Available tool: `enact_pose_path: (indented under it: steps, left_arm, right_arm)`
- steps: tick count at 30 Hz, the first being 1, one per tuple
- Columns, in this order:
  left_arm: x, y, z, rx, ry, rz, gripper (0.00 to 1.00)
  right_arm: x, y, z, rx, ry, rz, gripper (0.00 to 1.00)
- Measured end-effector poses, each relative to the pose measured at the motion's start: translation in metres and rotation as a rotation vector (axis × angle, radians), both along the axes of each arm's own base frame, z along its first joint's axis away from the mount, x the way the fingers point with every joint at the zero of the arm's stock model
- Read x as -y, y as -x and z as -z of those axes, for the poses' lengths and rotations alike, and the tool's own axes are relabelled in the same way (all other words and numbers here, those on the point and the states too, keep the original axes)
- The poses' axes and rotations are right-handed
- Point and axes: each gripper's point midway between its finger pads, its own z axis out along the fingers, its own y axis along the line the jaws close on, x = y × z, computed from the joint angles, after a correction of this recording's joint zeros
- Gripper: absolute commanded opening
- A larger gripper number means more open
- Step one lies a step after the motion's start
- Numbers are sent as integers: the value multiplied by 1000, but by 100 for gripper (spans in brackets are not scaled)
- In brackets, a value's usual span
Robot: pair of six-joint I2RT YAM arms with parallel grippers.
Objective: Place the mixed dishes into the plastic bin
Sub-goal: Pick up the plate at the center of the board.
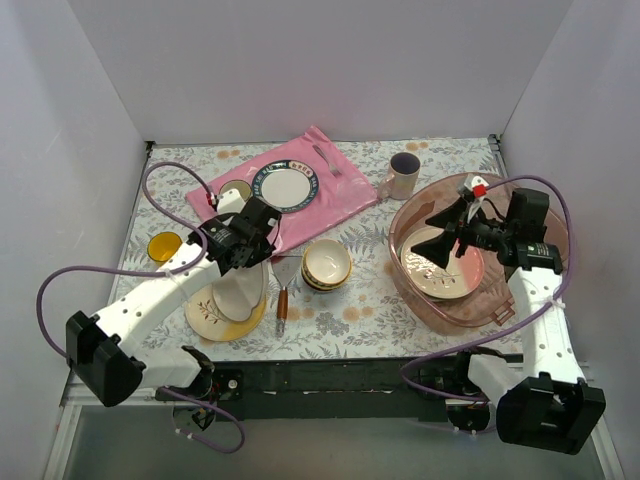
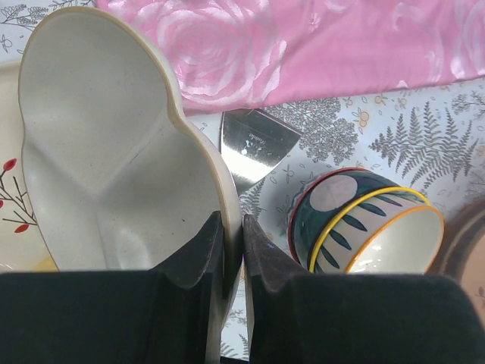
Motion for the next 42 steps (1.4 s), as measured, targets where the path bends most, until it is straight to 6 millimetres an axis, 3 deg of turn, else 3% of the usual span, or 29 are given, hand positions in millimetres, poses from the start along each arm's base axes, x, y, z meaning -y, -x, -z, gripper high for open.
enact_pose_path:
  steps: [10, 24, 34, 42]
  left_arm:
    - [-8, 12, -30, 73, 76, -11, 0]
    - [-22, 27, -79, 206, 211, -58, 0]
    - [-32, 32, -99, 273, 280, -114, 0]
    - [-36, 34, -112, 314, 339, -162, 0]
  right_arm:
    - [-39, 10, 3, -14, 108, -133, 98]
    - [-76, 9, -14, 43, 227, -243, 98]
    - [-111, 16, -19, 75, 279, -344, 98]
    - [-152, 37, -18, 111, 318, -462, 98]
